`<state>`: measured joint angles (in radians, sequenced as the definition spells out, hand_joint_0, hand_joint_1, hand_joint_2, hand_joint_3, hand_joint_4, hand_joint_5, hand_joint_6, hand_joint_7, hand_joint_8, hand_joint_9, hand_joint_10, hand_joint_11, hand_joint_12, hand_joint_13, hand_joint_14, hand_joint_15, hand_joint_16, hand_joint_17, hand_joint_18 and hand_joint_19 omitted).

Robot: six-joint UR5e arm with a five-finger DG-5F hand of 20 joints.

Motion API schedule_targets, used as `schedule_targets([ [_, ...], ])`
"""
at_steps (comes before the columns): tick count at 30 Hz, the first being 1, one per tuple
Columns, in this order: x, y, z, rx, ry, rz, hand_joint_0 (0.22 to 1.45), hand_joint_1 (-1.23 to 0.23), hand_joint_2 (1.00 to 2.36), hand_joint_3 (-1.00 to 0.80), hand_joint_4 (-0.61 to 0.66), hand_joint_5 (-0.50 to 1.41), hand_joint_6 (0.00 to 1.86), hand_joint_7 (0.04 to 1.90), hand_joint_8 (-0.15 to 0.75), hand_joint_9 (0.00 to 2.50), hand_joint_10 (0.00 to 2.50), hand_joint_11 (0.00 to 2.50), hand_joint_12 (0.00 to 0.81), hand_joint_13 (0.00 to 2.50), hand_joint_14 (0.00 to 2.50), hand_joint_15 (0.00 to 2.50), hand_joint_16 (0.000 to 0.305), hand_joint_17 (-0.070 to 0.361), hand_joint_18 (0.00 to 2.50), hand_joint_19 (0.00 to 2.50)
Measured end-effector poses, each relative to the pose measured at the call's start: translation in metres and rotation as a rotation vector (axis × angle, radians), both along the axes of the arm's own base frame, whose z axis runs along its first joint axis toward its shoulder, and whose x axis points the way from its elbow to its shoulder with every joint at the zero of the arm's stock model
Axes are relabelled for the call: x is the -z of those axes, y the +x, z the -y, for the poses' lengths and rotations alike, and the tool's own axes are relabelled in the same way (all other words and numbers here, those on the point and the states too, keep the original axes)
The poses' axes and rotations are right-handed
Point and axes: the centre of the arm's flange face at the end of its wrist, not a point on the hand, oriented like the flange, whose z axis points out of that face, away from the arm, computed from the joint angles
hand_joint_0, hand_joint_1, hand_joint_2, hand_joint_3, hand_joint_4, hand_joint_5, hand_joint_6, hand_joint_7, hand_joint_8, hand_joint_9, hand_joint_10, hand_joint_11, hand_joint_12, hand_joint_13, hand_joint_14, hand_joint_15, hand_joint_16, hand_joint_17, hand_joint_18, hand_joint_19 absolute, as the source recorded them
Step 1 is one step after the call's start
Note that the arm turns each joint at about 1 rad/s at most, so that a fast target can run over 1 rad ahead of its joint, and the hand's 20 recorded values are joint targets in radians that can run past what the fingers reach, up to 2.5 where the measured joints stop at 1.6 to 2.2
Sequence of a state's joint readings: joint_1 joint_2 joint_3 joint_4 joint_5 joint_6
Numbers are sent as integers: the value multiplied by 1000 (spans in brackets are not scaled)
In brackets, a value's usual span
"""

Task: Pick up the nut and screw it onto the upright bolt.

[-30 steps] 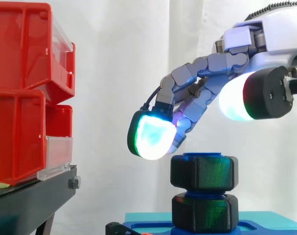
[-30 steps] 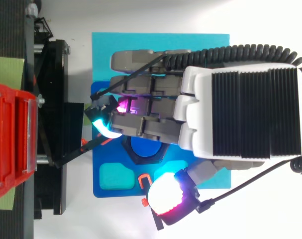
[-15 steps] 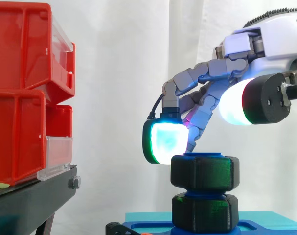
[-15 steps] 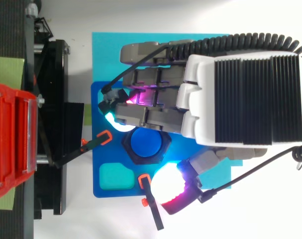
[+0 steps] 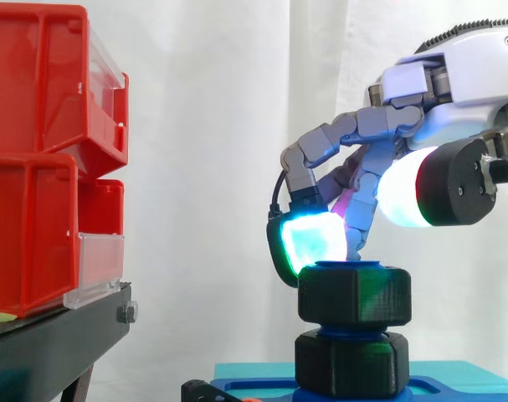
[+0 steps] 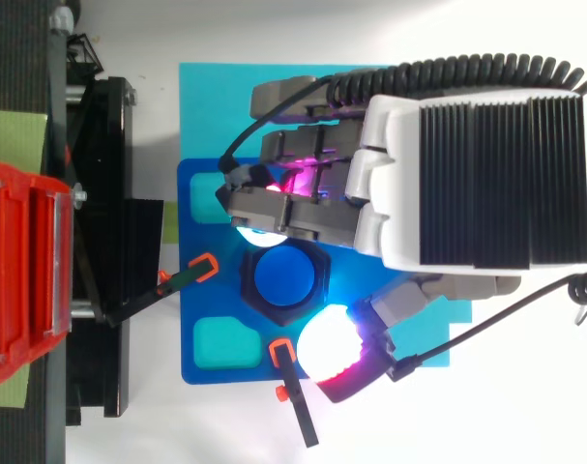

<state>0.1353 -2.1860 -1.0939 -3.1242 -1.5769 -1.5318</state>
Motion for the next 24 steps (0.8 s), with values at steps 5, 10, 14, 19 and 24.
schedule_targets([
  [5,1,-1,4,5,-3,-6,538,-344,1000,-500,85,36,623,1378,258,1344,0,0,133,1087,0,0,13,30,754,106],
  [10,1,-2,10,13,-4,-12,539,-344,1000,-500,83,41,620,1381,255,1398,0,0,132,1106,0,0,13,29,785,121],
  [14,1,-2,13,18,-2,-11,537,-341,1000,-500,143,43,531,1533,266,1374,0,0,139,1093,1,0,14,31,778,128],
  [19,0,-2,15,19,0,-7,526,-336,1000,-500,193,-19,504,1268,264,1263,0,0,155,1042,0,0,17,37,742,120],
  [24,-7,2,14,4,5,19,518,-335,1000,-500,225,-62,504,1036,256,1180,0,0,162,1000,0,0,19,43,709,114],
])
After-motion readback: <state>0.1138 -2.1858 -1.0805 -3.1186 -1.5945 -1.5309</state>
